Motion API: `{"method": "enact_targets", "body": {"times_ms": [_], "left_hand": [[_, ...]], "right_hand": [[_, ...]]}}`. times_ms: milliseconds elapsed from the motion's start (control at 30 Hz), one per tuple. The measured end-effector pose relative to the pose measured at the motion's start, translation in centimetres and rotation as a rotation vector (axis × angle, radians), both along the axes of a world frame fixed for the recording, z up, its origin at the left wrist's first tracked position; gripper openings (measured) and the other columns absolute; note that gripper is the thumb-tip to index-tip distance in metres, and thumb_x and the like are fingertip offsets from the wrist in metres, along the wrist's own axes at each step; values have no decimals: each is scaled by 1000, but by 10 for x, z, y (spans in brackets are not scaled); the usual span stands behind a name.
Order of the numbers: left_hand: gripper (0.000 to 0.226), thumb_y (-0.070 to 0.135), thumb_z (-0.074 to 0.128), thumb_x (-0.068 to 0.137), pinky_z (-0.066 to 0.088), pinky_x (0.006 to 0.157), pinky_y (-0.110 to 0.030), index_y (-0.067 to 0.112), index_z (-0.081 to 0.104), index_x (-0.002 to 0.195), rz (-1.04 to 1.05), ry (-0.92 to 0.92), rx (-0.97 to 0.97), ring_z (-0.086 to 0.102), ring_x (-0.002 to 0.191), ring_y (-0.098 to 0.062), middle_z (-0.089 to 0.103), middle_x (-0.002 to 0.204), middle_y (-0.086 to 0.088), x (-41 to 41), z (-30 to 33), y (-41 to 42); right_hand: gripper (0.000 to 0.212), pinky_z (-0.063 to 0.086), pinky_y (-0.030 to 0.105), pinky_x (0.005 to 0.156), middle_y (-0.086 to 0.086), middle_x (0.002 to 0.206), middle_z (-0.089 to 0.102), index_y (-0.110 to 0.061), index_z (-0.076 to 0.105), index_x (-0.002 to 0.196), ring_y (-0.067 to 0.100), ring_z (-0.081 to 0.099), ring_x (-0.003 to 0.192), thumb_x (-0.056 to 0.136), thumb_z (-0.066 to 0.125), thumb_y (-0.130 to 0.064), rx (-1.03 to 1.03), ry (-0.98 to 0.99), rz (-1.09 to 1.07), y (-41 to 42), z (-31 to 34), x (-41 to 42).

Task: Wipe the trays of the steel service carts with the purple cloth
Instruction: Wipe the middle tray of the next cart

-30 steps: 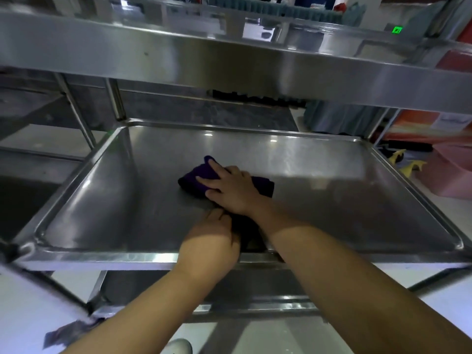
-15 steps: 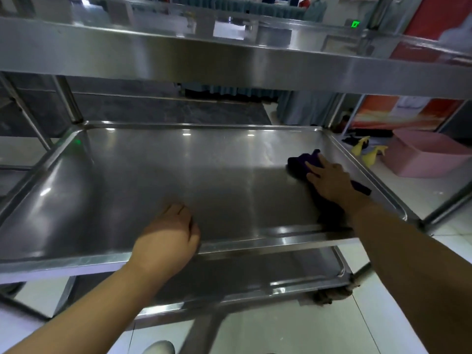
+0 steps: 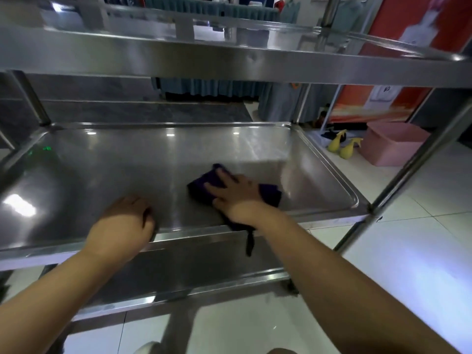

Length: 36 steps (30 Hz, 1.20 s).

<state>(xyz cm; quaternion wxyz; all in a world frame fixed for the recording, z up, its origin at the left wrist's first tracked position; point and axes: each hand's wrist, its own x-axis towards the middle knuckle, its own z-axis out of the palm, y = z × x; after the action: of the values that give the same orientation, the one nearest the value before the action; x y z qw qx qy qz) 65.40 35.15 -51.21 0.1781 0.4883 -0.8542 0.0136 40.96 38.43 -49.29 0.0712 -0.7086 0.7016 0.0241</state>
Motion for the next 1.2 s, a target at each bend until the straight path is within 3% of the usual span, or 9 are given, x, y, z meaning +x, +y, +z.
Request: {"method": "enact_targets", "body": {"times_ms": [100,200,367,500,733,833,933,1033,1200], "left_hand": [[32,28,39,72,43,61,-35,12,66,74,35,27,36,55,74,-35,62,82,-12,3,1,-4],[31,27,40,73,44,63,-35,12,67,78,25,33,33,55,77,-35,62,85,-13,4,2,-4],[24,25,48,80,47,63,-36,10,67,80,23,6,47,56,79,-35,62,86,-13,1,5,-2],[13,21,59,82,37,60,-31,10,63,75,104,-55,61,54,80,-32,58,85,-11,-11,16,-1],[29,33,51,85,45,68,-37,8,64,81,-116,-127,95,58,85,-36,64,88,-15,-88,20,12],[39,35,39,80,48,63,-40,5,64,75,-185,-146,123,59,73,-37,63,78,-17,-115,10,15],[24,20,51,88,41,76,-38,5,65,99,-163,-102,131,55,92,-35,62,102,-16,-124,7,22],[28,14,48,91,37,82,-35,8,61,114,-164,-53,86,50,101,-31,58,113,-12,-122,-1,16],[22,23,50,83,44,68,-39,7,64,88,-177,-62,68,53,82,-35,60,91,-13,-127,-9,10]], "right_hand": [[45,11,41,112,-11,162,-4,-49,27,146,32,12,142,104,31,-35,10,-109,205,15,-1,33],[41,16,39,110,-14,160,12,-42,48,137,28,21,139,102,38,-23,-87,-223,212,38,-5,23],[38,31,40,106,-9,152,37,-34,66,120,26,37,134,93,52,-10,-248,-245,16,82,-9,-49],[39,34,42,101,-5,149,42,-32,69,115,32,44,128,89,54,-7,-312,-135,-207,117,-6,-118],[41,26,37,98,-7,156,29,-40,56,130,29,36,125,97,44,-20,-282,27,-569,122,-3,-126],[43,26,37,94,-6,159,20,-44,45,138,30,32,126,99,40,-27,-236,56,-437,101,-1,-75],[45,27,40,96,-2,161,15,-42,40,142,33,29,132,99,39,-29,-218,34,-204,77,-4,-22],[46,29,41,99,-4,161,14,-42,38,144,31,30,133,99,38,-30,-229,21,-135,64,-11,-18],[46,31,38,101,-7,161,15,-43,38,144,29,34,129,99,33,-34,-226,33,-291,72,-14,-103]]}}
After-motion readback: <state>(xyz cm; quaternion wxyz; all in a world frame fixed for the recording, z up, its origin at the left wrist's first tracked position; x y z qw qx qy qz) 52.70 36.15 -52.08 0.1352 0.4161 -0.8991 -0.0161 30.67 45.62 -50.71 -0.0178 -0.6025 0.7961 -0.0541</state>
